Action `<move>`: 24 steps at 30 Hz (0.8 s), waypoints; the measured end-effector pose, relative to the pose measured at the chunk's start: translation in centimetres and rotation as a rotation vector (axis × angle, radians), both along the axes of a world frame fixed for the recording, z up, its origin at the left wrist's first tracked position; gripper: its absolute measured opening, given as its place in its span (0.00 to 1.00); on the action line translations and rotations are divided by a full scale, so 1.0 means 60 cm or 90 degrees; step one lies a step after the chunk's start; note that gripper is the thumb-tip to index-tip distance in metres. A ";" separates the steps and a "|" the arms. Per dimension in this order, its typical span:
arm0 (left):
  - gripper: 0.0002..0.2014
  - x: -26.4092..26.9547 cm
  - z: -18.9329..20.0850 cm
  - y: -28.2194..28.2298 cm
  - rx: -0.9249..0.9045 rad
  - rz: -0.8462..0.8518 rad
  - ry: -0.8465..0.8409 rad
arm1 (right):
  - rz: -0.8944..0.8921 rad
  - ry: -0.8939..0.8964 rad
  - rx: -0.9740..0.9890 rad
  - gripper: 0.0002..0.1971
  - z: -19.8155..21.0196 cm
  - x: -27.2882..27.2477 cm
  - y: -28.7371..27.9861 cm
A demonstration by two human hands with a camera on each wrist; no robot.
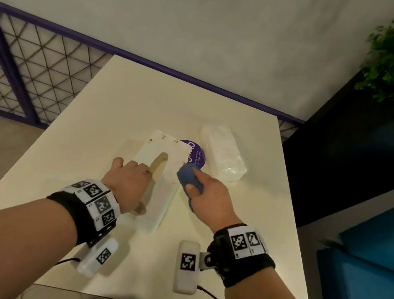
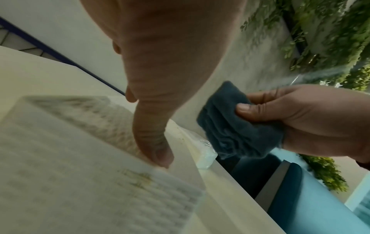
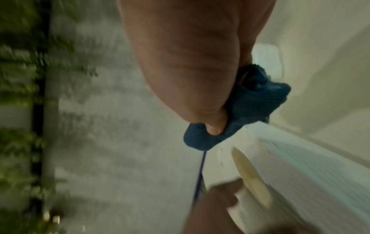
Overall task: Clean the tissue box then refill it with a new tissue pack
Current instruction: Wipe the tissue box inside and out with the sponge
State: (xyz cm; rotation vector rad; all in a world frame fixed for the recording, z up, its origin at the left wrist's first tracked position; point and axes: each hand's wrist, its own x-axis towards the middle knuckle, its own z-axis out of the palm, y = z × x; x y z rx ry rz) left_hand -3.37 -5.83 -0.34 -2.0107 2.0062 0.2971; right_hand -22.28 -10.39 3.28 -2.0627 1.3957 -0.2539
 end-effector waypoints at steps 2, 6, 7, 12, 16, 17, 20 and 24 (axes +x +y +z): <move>0.33 0.002 -0.007 0.002 0.002 0.038 0.003 | 0.148 0.097 0.045 0.26 -0.031 0.042 0.023; 0.32 0.007 -0.016 0.005 -0.002 0.048 0.009 | 0.270 0.396 0.029 0.28 -0.096 0.095 0.022; 0.34 0.007 -0.016 0.004 0.002 0.049 0.010 | 0.264 0.422 0.002 0.28 -0.100 0.102 0.004; 0.40 0.008 -0.015 0.002 0.018 0.058 0.018 | 0.173 0.456 -0.035 0.32 -0.084 0.139 -0.127; 0.42 0.017 -0.016 0.006 0.011 0.054 0.039 | 0.190 0.465 -0.017 0.31 -0.082 0.147 -0.089; 0.41 0.020 -0.016 0.007 0.005 0.052 0.043 | 0.221 0.472 -0.027 0.30 -0.079 0.139 -0.057; 0.39 0.020 -0.016 0.005 -0.004 0.040 0.033 | 0.325 0.481 -0.049 0.29 -0.081 0.114 0.022; 0.37 0.015 -0.011 0.001 0.020 0.035 0.023 | 0.256 0.432 -0.066 0.27 -0.092 0.120 -0.030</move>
